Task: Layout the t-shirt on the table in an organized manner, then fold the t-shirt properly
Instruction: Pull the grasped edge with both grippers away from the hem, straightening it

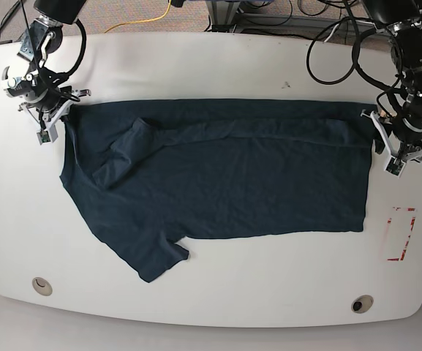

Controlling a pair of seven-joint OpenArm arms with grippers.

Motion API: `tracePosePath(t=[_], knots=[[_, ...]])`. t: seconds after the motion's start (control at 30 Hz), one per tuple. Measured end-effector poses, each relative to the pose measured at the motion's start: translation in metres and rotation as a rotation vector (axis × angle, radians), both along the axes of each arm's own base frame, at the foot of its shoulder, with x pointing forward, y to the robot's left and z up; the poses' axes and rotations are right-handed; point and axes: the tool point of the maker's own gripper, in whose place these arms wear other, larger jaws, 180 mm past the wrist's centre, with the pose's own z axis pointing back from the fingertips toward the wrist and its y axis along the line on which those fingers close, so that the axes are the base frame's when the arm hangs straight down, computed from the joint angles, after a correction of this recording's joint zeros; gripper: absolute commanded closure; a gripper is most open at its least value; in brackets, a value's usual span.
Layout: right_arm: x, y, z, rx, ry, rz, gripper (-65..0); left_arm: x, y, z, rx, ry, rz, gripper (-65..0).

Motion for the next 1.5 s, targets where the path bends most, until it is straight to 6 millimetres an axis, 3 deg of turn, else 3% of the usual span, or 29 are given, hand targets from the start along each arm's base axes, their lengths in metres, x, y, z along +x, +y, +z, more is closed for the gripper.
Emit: tracePosePath(t=[0.23,0.33,0.47,0.63,0.8,0.97,1.33,1.4,1.5], knots=[[-0.002,0.001,-0.001,0.002,0.002,-0.003,-4.8,-0.021,-0.010,-0.038,-0.137,0.089,0.010,-24.0],[-0.004,0.001,-0.002,0.003,0.004,-0.003,-4.8,-0.030,-0.016,-0.046,-0.177,0.111,0.009,-28.2],[-0.005,0.001,-0.002,0.002,0.006,-0.003,-4.8,-0.038,-0.016,-0.054,-0.183,0.136,0.014,-38.9],[-0.005,0.001,-0.002,0.002,0.004,-0.002,-4.8,-0.044,-0.013,-0.060,-0.191,0.155,0.027,-41.0],[-0.005,0.001,-0.002,0.001,0.004,-0.002,-4.8,-0.048,-0.005,-0.064,-0.199,0.166,0.058,-41.0],[-0.005,0.001,-0.002,0.001,0.004,-0.002,-4.8,-0.056,0.000,-0.081,-0.222,0.214,0.087,-41.0],[-0.005,0.001,-0.002,0.001,0.004,-0.002,-1.9,-0.043,-0.004,-0.091,-0.321,0.180,0.105,-40.4],[-0.005,0.001,-0.002,0.001,0.004,-0.002,0.0,-0.043,-0.004,-0.091,-0.322,0.179,0.104,-37.9],[-0.007,0.001,-0.003,0.001,0.008,-0.002,0.0,-0.043,-0.009,-0.092,-0.316,0.189,0.084,-25.6]])
